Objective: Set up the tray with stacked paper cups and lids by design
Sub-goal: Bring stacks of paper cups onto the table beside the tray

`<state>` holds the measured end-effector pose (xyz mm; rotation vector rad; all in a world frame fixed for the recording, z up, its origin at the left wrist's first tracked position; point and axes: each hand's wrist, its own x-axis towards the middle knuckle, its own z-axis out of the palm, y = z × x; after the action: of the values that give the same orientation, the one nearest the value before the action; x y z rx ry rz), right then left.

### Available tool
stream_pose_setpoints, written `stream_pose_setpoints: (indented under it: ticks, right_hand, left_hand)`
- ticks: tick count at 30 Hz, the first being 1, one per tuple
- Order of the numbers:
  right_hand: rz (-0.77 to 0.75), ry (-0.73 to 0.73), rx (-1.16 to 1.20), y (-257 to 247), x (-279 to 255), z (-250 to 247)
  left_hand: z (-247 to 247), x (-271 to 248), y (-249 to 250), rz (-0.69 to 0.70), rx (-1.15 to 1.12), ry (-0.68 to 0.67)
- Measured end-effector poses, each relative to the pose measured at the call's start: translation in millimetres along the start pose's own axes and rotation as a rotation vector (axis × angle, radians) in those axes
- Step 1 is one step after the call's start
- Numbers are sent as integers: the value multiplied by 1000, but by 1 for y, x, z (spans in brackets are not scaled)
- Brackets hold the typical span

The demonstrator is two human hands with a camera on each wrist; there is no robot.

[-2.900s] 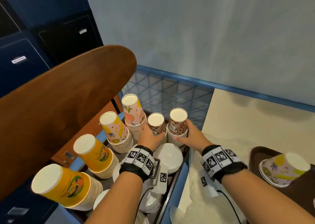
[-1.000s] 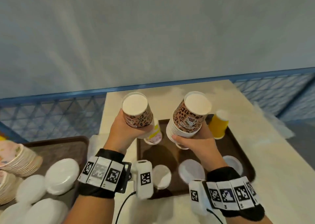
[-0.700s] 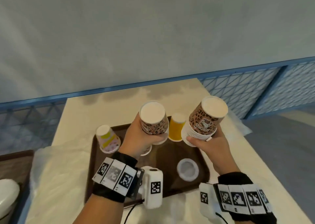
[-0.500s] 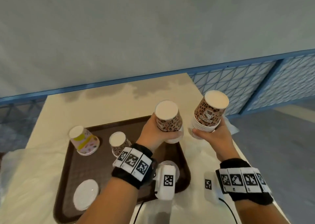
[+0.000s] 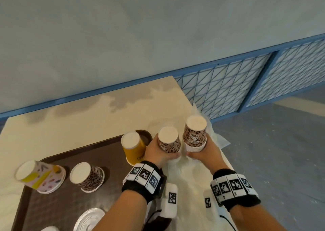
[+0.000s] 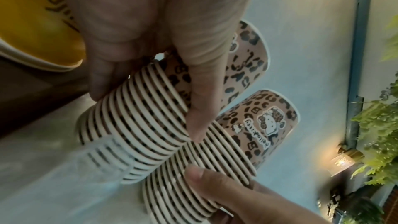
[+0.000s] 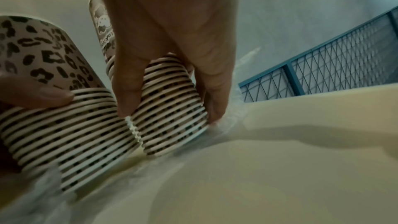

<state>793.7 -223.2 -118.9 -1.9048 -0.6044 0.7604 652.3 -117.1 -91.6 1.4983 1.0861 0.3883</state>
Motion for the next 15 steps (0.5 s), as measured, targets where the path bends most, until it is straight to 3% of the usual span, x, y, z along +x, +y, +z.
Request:
stream_pose_setpoints:
  ticks: [15]
  right_hand:
    - [-5,-23,-138,-6,-10,-8]
  left_hand:
    - [2,-4,-2,11,245,-47]
